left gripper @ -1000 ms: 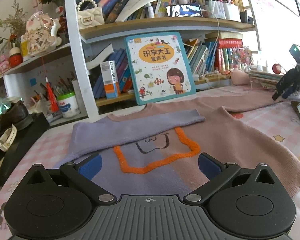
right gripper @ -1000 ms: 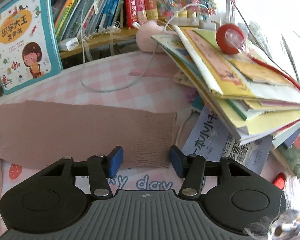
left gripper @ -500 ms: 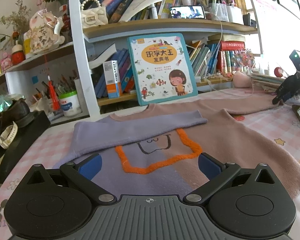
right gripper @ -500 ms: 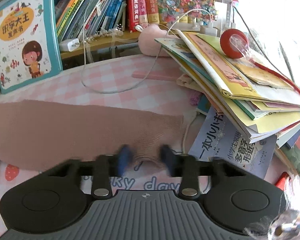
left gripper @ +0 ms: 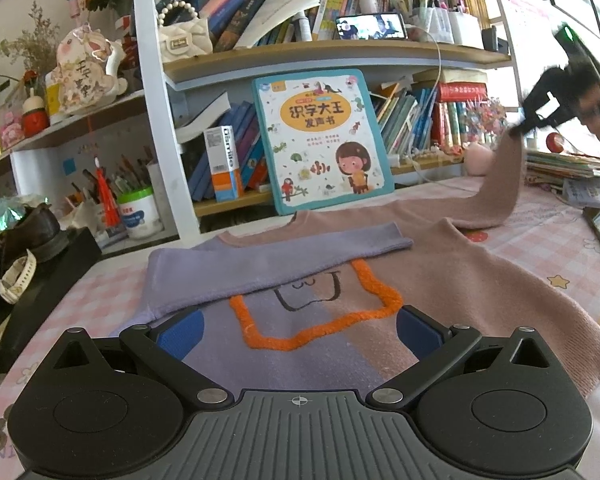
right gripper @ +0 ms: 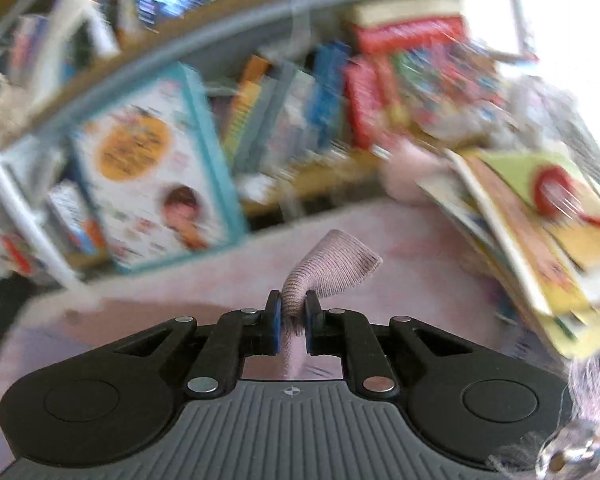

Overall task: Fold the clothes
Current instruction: 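Grasp the pink sleeve cuff with the right gripper, then lift the pink sleeve and fold it over the lavender sleeve, then release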

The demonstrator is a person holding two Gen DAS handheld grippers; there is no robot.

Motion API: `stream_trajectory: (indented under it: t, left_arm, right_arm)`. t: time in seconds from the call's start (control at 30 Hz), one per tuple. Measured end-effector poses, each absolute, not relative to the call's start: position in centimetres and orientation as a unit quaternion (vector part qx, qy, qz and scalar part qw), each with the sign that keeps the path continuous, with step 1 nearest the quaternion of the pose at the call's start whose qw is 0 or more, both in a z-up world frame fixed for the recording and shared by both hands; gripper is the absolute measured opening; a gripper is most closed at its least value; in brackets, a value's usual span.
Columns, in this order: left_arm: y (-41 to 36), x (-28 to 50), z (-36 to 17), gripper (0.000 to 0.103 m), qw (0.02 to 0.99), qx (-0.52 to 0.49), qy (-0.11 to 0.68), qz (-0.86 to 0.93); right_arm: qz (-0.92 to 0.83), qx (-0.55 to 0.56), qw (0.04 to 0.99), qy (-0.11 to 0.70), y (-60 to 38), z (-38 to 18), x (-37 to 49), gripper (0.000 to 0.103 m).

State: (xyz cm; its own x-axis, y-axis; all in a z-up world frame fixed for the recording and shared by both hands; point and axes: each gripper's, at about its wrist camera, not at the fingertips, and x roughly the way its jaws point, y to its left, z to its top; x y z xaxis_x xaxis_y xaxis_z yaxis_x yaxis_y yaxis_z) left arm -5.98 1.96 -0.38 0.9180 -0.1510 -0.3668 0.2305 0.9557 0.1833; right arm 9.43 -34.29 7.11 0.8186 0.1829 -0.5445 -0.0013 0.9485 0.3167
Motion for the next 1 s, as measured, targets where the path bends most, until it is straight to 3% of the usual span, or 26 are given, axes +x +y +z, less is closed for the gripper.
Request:
stream_trajectory:
  t: [0.27, 0.47, 1.0]
  left_arm:
    - [1.7, -6.2, -0.4, 0.103, 0.973, 0.12, 0.171, -0.096]
    - [1.5, -6.1, -0.4, 0.103, 0.972, 0.127, 0.174, -0.097]
    - [2.3, -5.9, -0.3, 0.103, 0.975, 0.104, 0.176, -0.089]
  right_arm:
    - [0.171, 0.139, 0.943, 0.248, -24.4, 13.7, 11.4, 0.01]
    - [0.257, 0.12, 0.93, 0.236, -15.7, 15.5, 12.5, 0.01]
    - [0.302, 0.038, 0.903, 0.303, -2.3, 10.1, 15.3, 0.01]
